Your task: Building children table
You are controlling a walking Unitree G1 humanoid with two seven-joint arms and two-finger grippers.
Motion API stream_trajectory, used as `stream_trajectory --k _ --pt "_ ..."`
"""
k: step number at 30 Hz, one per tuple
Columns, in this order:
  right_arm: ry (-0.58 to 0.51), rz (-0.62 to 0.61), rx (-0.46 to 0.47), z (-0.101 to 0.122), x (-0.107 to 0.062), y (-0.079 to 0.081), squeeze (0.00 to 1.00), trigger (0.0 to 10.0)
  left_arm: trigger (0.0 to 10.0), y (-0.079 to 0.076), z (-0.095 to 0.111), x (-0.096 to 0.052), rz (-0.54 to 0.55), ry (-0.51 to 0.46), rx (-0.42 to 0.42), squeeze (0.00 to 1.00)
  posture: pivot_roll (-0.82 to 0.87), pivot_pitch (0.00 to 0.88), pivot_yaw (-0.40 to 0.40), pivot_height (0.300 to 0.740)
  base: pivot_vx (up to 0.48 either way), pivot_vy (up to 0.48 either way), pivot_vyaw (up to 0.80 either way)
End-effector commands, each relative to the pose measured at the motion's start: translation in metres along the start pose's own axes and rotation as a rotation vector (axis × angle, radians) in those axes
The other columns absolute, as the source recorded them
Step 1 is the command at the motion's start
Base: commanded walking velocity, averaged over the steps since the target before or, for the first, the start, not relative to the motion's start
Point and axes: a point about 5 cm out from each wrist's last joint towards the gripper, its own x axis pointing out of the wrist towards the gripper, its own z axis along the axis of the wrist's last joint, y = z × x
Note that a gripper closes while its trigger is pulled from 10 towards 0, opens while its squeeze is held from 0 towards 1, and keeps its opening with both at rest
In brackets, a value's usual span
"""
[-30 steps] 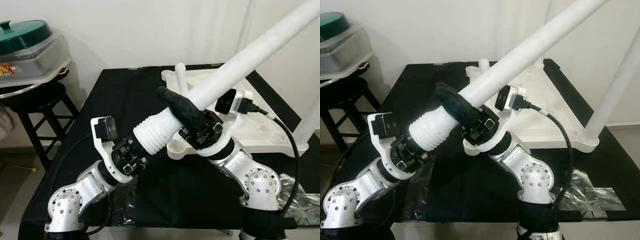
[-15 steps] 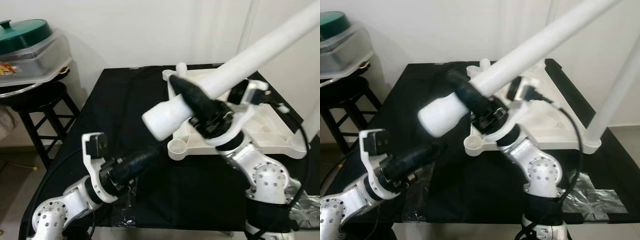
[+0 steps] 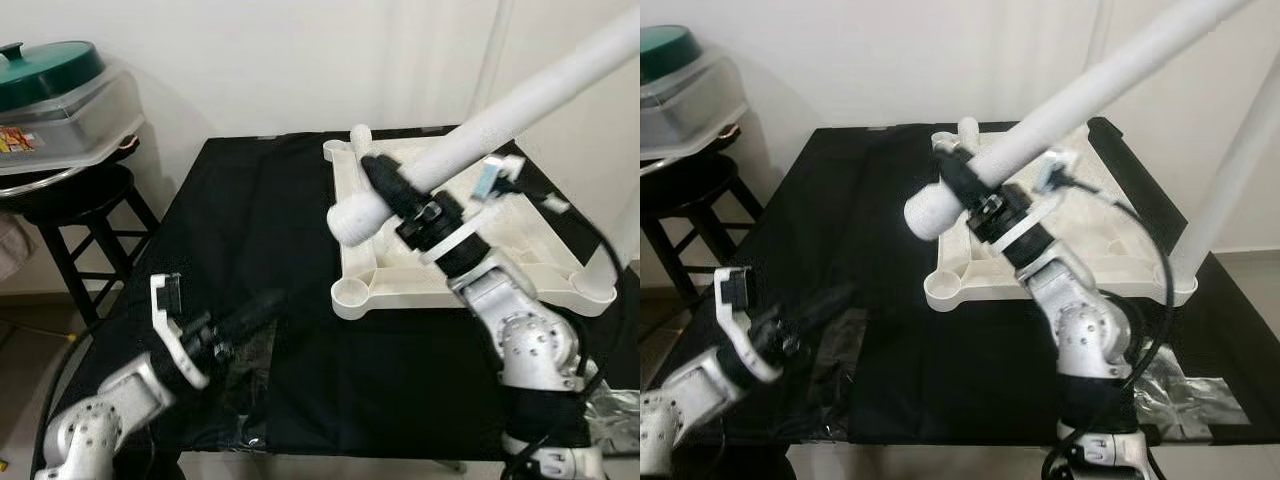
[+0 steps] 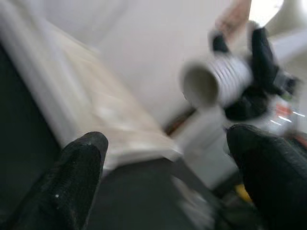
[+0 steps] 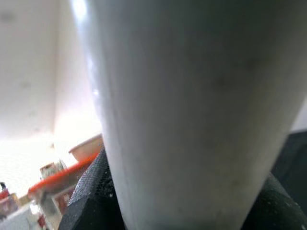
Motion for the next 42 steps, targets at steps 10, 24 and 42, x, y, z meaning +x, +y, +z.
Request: stream_trajectory --k 10,24,42 --pt "-0.004 -0.199 -0.103 -0.011 -0.005 -0.019 0.0 10.0 10.0 0.032 0.022 -0.011 0.355 -0.155 0.159 0.0 -0.03 0.059 0.059 0.74 0.0 0.0 0.0" --pt "-0.036 -0.29 -0.173 -0.007 -0.009 -0.03 0.0 10.0 10.0 0.036 0.015 -0.004 0.418 -0.125 0.288 0.0 -0.01 0.073 0.063 0.74 0.0 0.0 0.0" --pt "0.349 -0.125 -0.575 -0.056 -0.006 -0.022 0.0 10.0 10.0 0.012 -0.027 0.03 0.396 0.085 0.626 0.0 0.01 0.14 0.065 0.74 0.0 0.0 0.0"
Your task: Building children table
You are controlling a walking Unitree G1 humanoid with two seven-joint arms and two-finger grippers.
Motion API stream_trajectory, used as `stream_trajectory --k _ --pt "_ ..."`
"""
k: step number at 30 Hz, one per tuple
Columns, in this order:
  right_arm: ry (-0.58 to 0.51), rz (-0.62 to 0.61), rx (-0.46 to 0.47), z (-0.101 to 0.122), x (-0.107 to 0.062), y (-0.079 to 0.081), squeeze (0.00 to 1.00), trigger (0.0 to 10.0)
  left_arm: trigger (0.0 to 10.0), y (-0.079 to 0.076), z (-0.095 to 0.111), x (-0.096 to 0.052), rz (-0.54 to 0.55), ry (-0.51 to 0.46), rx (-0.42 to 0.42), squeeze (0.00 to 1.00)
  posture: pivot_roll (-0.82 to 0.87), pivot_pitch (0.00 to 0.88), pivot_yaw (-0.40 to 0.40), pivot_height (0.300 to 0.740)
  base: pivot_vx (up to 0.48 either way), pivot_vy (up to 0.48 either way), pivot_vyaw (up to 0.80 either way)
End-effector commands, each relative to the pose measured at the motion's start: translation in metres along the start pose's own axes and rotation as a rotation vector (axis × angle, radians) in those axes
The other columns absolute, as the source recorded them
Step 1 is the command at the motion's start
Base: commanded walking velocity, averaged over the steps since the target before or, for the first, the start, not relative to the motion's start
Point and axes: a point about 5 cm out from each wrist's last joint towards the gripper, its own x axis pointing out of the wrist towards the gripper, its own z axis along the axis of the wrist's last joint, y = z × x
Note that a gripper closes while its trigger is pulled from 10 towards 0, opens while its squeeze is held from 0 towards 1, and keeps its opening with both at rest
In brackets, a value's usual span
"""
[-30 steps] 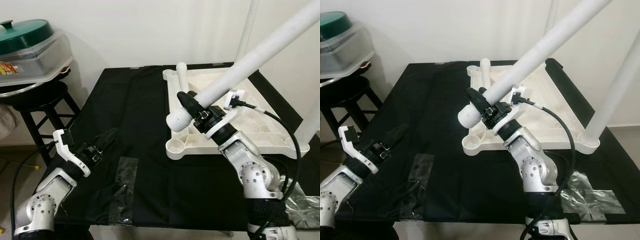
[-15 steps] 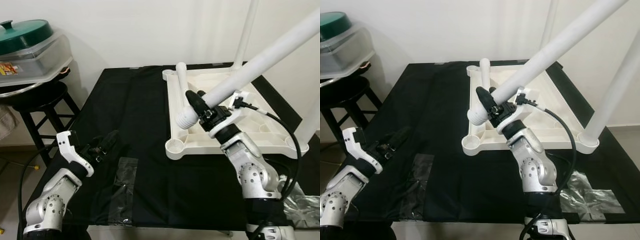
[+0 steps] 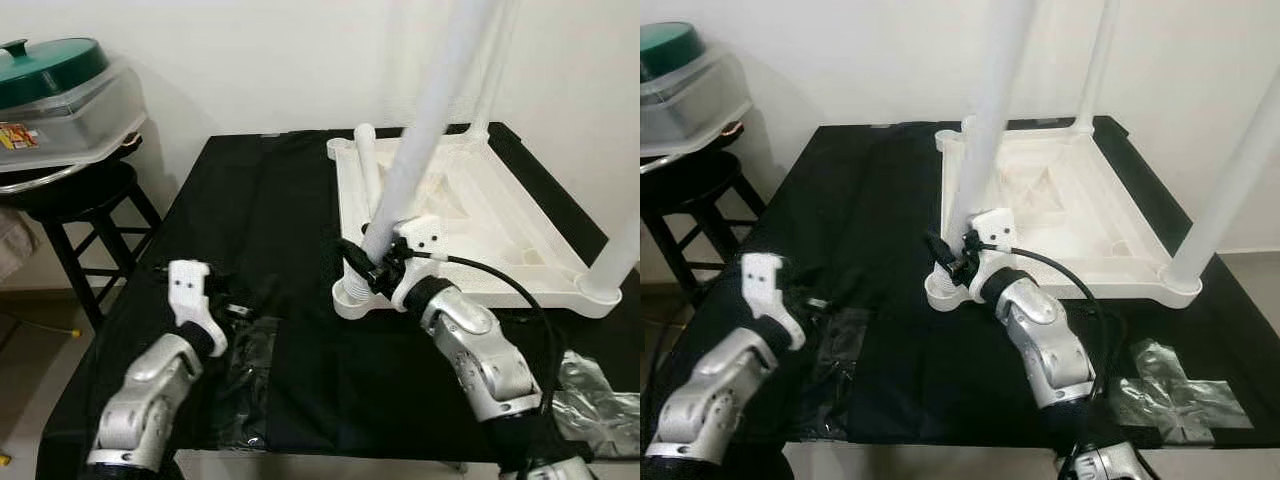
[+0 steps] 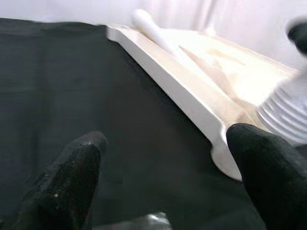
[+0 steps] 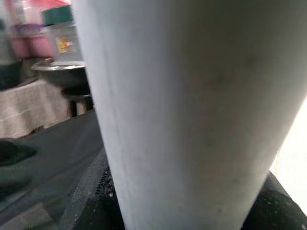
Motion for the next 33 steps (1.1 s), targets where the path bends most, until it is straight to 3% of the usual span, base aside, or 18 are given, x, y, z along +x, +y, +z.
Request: stream_trajectory --k 1,9,14,15,20,25,33 --pt "-0.005 0.102 -0.041 0.003 0.005 0.008 0.0 10.0 10.0 -0.007 -0.002 -0.002 -0.002 0.005 0.054 0.0 0.01 0.156 0.06 0.74 0.0 0.0 0.0" --pt "-0.039 0.214 -0.059 0.023 0.02 -0.005 0.0 10.0 10.0 -0.014 0.005 -0.01 0.034 -0.041 0.077 0.0 0.04 0.213 0.05 0.74 0.0 0.0 0.0" --pt "-0.086 0.257 -0.048 0.036 0.024 0.001 0.0 10.0 10.0 -0.021 0.007 -0.011 0.045 -0.061 0.064 0.0 0.02 0.231 0.024 0.74 0.0 -0.353 0.0" --pt "-0.107 0.284 -0.03 0.039 0.024 0.01 0.0 10.0 10.0 -0.023 0.007 -0.011 0.054 -0.062 0.057 0.0 0.0 0.23 0.022 0.74 0.0 -0.465 0.0" --pt "-0.113 0.294 -0.009 0.032 0.017 0.021 0.0 10.0 10.0 -0.019 0.006 -0.007 0.116 -0.074 0.049 0.0 0.0 0.214 0.03 0.74 0.0 -0.279 0.0" --pt "-0.101 0.266 0.017 0.022 0.01 0.021 0.0 10.0 10.0 -0.011 0.004 -0.006 0.181 -0.06 0.038 0.0 -0.02 0.182 0.039 0.74 0.0 0.0 0.0" --pt "-0.086 0.198 0.03 0.014 0.003 0.018 0.0 10.0 10.0 -0.005 0.003 -0.011 0.183 -0.041 0.032 0.0 -0.01 0.15 0.045 0.74 0.0 0.0 0.0"
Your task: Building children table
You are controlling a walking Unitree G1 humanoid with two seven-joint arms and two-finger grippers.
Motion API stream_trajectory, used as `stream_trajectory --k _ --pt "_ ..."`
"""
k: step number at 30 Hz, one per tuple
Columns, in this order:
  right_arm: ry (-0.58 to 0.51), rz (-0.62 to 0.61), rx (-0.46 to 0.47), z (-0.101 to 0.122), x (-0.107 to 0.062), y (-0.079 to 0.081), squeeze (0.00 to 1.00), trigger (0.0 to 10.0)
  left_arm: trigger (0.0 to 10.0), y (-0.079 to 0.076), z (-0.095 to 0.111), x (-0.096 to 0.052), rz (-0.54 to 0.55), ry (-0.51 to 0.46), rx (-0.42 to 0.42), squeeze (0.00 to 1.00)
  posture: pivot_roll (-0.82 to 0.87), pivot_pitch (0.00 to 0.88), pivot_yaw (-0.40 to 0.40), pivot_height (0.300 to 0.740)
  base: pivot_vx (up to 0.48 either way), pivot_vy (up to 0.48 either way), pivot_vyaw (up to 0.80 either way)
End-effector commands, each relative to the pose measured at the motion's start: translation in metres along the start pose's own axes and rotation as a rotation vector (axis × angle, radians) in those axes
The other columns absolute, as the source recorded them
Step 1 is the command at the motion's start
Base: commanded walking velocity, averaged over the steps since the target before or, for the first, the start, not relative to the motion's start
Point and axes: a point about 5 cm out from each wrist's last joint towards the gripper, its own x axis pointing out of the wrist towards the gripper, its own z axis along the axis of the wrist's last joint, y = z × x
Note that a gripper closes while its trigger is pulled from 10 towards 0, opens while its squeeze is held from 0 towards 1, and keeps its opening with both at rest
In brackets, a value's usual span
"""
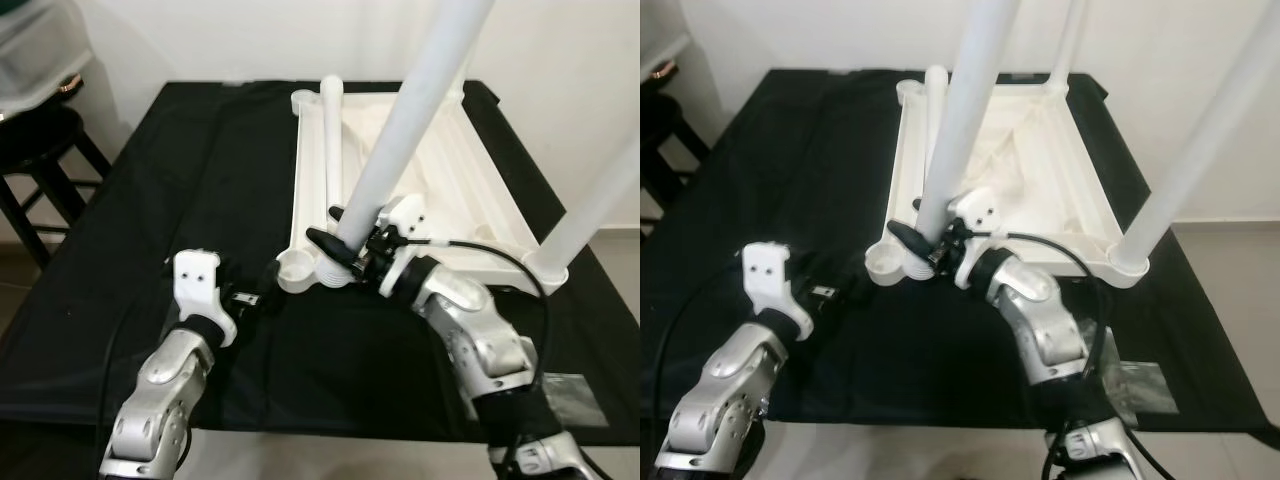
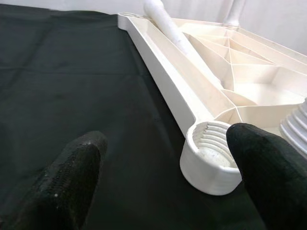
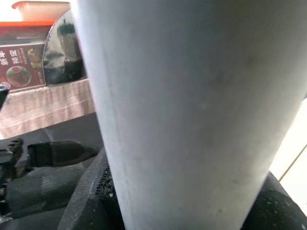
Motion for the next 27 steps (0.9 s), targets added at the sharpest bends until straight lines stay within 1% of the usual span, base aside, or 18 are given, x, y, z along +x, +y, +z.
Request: stream_trajectory --k 1,4,6,7,8,10,13,14,15,16,20,22,27 --pt "-0.008 -0.004 0.003 0.001 -0.001 0.004 0.0 10.0 10.0 0.008 -0.006 -0.006 0.017 0.038 0.005 0.0 -0.01 0.15 0.045 0.74 0.0 0.0 0.0" --pt "-0.01 0.004 0.024 0.0 -0.002 0.005 0.0 10.0 10.0 0.009 -0.005 -0.007 0.015 0.037 0.009 0.0 -0.01 0.146 0.047 0.74 0.0 0.0 0.0" --pt "-0.017 0.022 0.019 0.001 -0.003 0.007 0.0 10.0 10.0 0.009 -0.005 -0.007 0.012 0.037 0.012 0.0 0.0 0.141 0.047 0.74 0.0 0.0 0.8" --pt "-0.018 0.04 0.012 0.001 -0.003 0.009 0.0 10.0 10.0 0.009 -0.006 -0.008 0.01 0.038 0.013 0.0 0.0 0.136 0.053 0.74 0.0 0.0 0.71" --pt "-0.012 0.056 -0.016 0.002 -0.003 0.012 0.0 10.0 10.0 0.01 -0.006 -0.008 0.009 0.039 0.013 0.0 0.0 0.133 0.058 0.74 0.24 0.0 0.0" --pt "-0.004 0.064 -0.033 0.002 -0.003 0.013 0.0 10.0 10.0 0.009 -0.006 -0.007 0.007 0.04 0.014 0.0 0.01 0.132 0.06 0.74 0.24 0.0 0.0" --pt "-0.005 0.075 -0.046 0.002 -0.003 0.014 0.0 10.0 10.0 0.007 -0.006 -0.006 -0.009 0.042 0.019 0.0 0.01 0.129 0.062 0.74 0.246 0.0 0.8" --pt "-0.005 0.075 -0.046 0.002 -0.003 0.014 0.0 10.0 10.0 0.007 -0.006 -0.006 -0.009 0.042 0.019 0.0 0.01 0.129 0.062 0.74 0.251 0.0 0.8" --pt "0.013 0.098 -0.015 0.0 -0.003 0.016 0.0 10.0 10.0 0.007 -0.006 -0.006 -0.012 0.043 0.019 0.0 0.01 0.129 0.062 0.74 0.251 0.0 0.0" --pt "0.019 0.124 -0.014 -0.001 -0.004 0.018 0.0 10.0 10.0 0.006 -0.006 -0.006 -0.016 0.043 0.02 0.0 0.01 0.13 0.063 0.74 0.251 0.0 0.8" --pt "0.028 0.147 -0.038 -0.002 -0.005 0.021 0.0 10.0 10.0 0.006 -0.006 -0.006 -0.02 0.043 0.021 0.0 0.01 0.133 0.063 0.74 0.255 0.0 0.0" --pt "0.052 0.155 -0.073 -0.004 -0.007 0.021 0.0 10.0 10.0 0.005 -0.006 -0.006 -0.024 0.045 0.021 0.0 0.02 0.137 0.065 0.74 0.251 0.0 0.0" --pt "0.054 0.185 -0.072 -0.003 -0.01 0.02 0.0 10.0 10.0 0.004 -0.006 -0.006 -0.028 0.045 0.02 0.0 0.02 0.139 0.064 0.74 0.251 0.0 0.0"
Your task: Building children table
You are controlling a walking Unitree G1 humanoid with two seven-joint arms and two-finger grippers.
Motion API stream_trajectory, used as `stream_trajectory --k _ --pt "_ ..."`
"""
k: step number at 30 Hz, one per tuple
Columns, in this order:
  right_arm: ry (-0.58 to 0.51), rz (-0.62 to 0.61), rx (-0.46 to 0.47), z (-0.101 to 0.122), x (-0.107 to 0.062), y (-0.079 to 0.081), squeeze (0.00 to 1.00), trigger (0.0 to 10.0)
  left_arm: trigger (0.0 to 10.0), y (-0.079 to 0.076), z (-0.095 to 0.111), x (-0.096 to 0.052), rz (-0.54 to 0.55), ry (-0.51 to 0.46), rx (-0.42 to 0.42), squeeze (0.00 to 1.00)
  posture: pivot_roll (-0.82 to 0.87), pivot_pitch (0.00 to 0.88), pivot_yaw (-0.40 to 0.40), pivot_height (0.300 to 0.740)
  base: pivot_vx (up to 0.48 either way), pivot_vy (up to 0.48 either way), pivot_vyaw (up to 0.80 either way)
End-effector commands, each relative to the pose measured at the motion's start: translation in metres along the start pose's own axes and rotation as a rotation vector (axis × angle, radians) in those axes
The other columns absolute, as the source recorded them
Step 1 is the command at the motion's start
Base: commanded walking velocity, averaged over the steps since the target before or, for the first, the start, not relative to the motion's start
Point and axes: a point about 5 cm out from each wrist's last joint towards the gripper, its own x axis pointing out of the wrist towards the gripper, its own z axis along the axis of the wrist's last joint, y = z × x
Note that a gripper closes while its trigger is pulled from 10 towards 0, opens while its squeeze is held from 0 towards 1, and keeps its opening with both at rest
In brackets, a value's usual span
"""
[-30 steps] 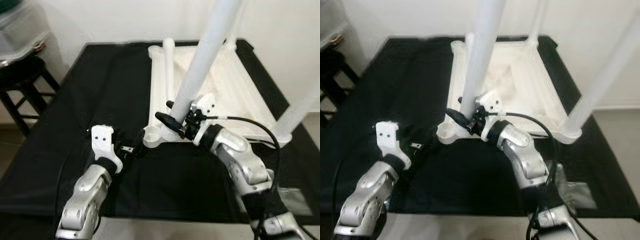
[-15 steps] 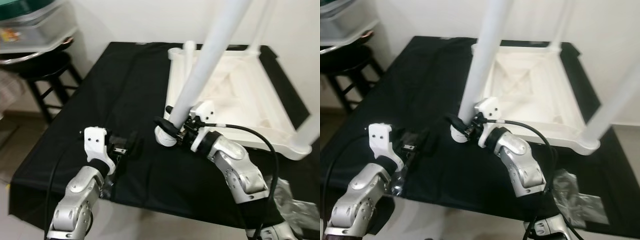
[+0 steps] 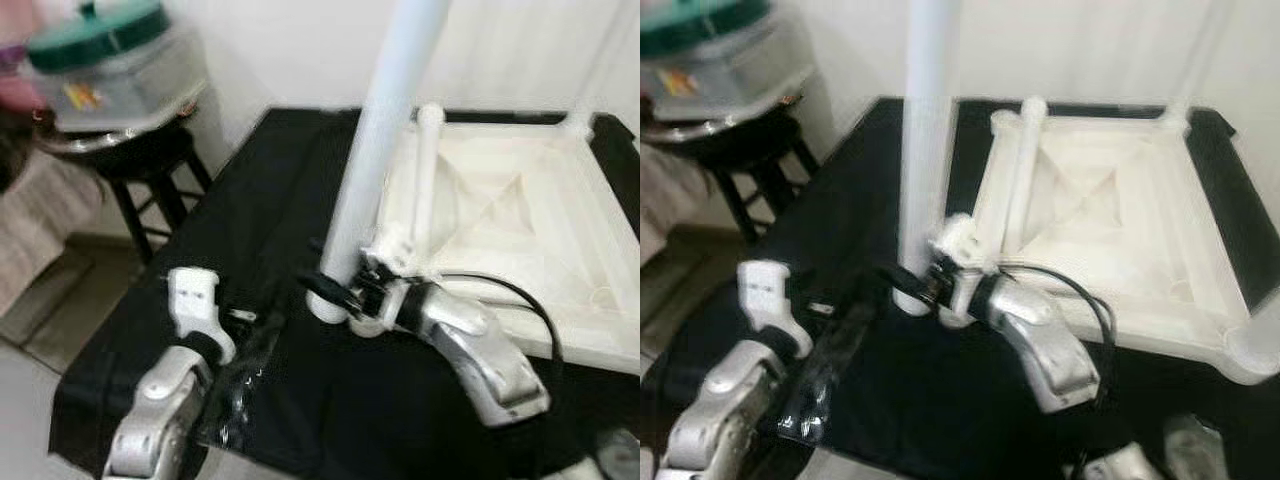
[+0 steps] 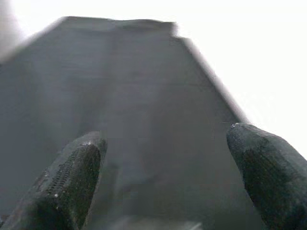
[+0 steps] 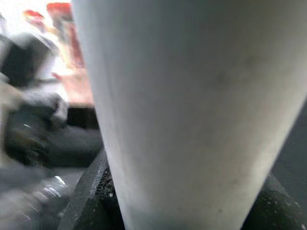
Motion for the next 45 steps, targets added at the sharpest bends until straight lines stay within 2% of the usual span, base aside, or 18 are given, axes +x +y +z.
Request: stream_trajectory --k 1,4,6,9,10,12,13,16,21,27,38,45 --pt "-0.046 0.071 -0.014 0.01 0.008 0.009 0.0 10.0 10.0 0.008 -0.003 -0.004 0.033 0.023 0.008 0.0 0.02 0.139 0.065 0.74 0.255 0.0 0.0" --pt "-0.033 0.128 -0.025 0.013 0.004 0.009 0.0 10.0 10.0 0.007 -0.004 -0.004 0.03 0.022 0.007 0.0 0.02 0.142 0.062 0.74 0.259 0.0 0.0" --pt "-0.011 0.231 -0.023 0.013 -0.003 0.014 0.0 10.0 10.0 0.007 -0.003 -0.004 0.041 0.013 0.004 0.0 0.02 0.144 0.062 0.74 0.0 0.0 0.0" --pt "-0.003 0.275 -0.017 0.013 -0.006 0.016 0.0 10.0 10.0 0.008 -0.002 -0.004 0.046 0.01 0.003 0.0 0.02 0.144 0.062 0.74 0.0 0.0 0.0" --pt "0.019 0.345 -0.017 0.013 -0.012 0.019 0.0 10.0 10.0 0.008 -0.002 -0.005 0.047 0.01 0.013 0.0 0.02 0.148 0.061 0.74 0.0 0.0 0.0" --pt "0.019 0.345 -0.017 0.013 -0.012 0.019 0.0 10.0 10.0 0.008 -0.002 -0.005 0.047 0.01 0.013 0.0 0.02 0.148 0.061 0.74 0.0 0.0 0.0" --pt "0.051 0.425 -0.02 0.013 -0.019 0.02 0.0 10.0 10.0 0.008 -0.002 -0.006 0.045 0.011 0.018 0.0 0.02 0.15 0.06 0.74 0.0 0.0 0.0" --pt "0.1 0.513 -0.048 0.021 -0.026 0.009 0.0 10.0 10.0 0.006 -0.003 -0.012 0.021 0.033 0.039 0.0 0.02 0.161 0.054 0.74 0.0 -0.21 0.0" --pt "0.094 0.533 -0.088 0.028 -0.016 0.002 0.0 10.0 10.0 0.002 -0.005 -0.017 0.023 0.038 0.038 0.0 0.03 0.18 0.051 0.74 0.0 -0.44 0.0" --pt "0.09 0.532 -0.086 0.026 -0.007 -0.001 0.0 10.0 10.0 0.003 -0.005 -0.021 0.064 0.048 0.054 0.0 0.04 0.197 0.052 0.74 0.0 0.0 0.0" --pt "0.051 0.634 -0.004 0.027 0.009 0.001 0.0 10.0 10.0 0.015 0.003 -0.029 0.172 0.023 0.088 0.0 0.05 0.233 0.048 0.74 0.0 0.0 0.0" --pt "0.089 0.706 -0.016 0.027 0.019 -0.005 0.0 10.0 10.0 0.02 0.009 -0.034 0.209 0.021 0.104 0.0 0.07 0.266 0.036 0.74 0.0 0.0 0.0"
